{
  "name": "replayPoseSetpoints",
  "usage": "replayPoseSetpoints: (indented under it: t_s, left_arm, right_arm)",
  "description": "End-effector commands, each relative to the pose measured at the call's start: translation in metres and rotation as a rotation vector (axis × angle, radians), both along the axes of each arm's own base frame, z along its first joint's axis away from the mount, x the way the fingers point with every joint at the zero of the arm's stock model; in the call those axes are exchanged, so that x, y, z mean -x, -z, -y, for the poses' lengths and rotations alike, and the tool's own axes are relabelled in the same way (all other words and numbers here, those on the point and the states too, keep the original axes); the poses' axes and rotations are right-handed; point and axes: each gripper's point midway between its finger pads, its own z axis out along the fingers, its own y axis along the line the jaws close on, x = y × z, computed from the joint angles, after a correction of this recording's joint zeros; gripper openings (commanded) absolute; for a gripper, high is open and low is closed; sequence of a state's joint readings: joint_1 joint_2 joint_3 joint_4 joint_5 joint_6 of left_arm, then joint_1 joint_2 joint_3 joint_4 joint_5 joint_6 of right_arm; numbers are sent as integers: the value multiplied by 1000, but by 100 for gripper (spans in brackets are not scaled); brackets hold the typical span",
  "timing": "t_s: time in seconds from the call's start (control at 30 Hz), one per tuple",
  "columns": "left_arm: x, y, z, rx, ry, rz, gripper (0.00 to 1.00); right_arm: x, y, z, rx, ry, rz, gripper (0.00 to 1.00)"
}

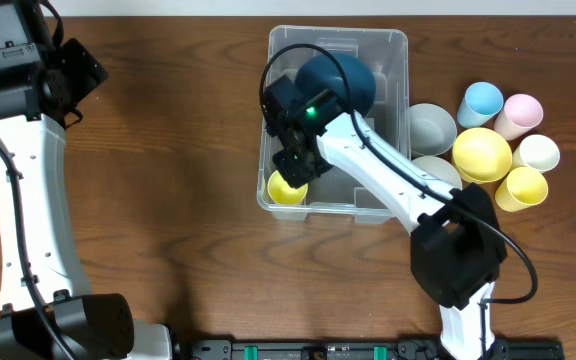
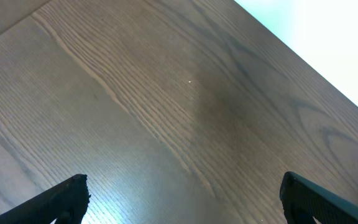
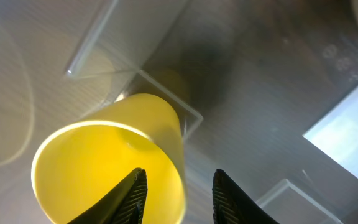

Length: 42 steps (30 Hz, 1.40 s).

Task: Pack container
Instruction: 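Carry the yellow cup into the container's near-left corner and release, then withdraw the right gripper back to the yellow cups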

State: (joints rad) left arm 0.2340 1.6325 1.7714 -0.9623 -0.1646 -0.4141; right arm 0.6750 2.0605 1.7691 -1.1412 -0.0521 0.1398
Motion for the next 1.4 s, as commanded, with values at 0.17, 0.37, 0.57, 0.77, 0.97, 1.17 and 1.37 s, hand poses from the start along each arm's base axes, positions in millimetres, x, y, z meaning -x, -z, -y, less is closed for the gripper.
replayPoseSetpoints:
  t_s: [0.17,0.37,0.57,0.77,0.97,1.17,1.37]
  left_arm:
    - [2,-4,-3,-18,0,0,98]
    - [2,-4,-3,-18,0,0,98]
    - [2,-4,-3,-19,0,1,98]
    - [2,-4,-3,-18,0,0,98]
    - [2,-4,-3,-19,0,1,98]
    - [2,-4,-3,-18,0,0,98]
    - [2,-4,-3,-18,0,0,98]
  right_arm:
    - [-13,-104,34,-133,87,185,38]
    - [-14,-152,105,-112,259,266,40]
    - [-9,-158,213,103,550,271,34]
    - [-5,-141,286,166,782,210,30]
    - [4,-113,346,168,979,146,32]
    - [23,-74,378,130,1108,49,33]
    - [33,-37,391,123,1160,15,34]
